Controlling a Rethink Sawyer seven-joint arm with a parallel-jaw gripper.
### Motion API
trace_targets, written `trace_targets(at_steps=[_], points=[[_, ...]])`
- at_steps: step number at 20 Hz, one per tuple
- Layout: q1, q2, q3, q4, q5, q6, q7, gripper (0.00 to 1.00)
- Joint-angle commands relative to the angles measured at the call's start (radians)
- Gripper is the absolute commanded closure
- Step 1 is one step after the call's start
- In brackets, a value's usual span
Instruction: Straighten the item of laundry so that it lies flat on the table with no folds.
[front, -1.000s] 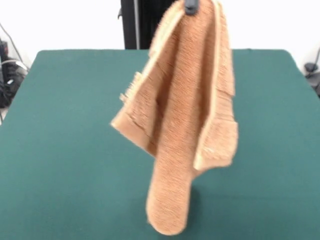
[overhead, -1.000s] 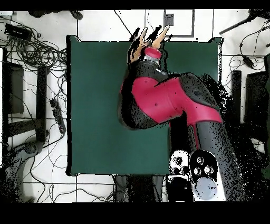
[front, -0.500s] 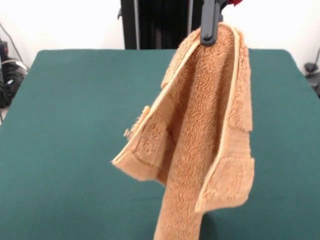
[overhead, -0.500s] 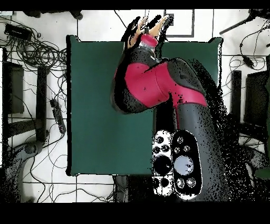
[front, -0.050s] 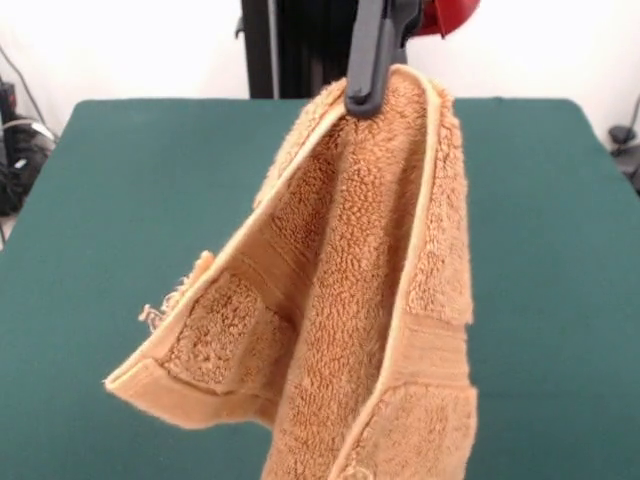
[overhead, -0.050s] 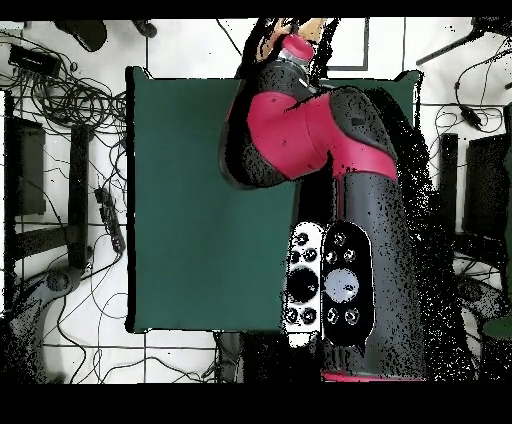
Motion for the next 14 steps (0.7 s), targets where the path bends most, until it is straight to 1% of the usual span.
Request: trace_targets(at_steps=[1,2,3,4,7,8,11,14], points=[[0.197,0.18,-0.345,-0.03,0.254,-0.337,0.388,1.0],[0.211,0.207,-0.389,0.0,0.34,-0.41,0.345,1.0],[0.209,0.214,-0.393,0.021,0.381,-0.446,0.312,1.0],[0.203,0.226,-0.399,0.055,0.431,-0.51,0.265,1.0],[0.192,0.25,-0.391,0.106,0.499,-0.601,0.199,1.0],[0.183,0.26,-0.382,0.124,0.511,-0.647,0.18,1.0],[0.165,0.272,-0.366,0.165,0.513,-0.729,0.161,1.0],[0.142,0.271,-0.351,0.202,0.478,-0.801,0.165,1.0]])
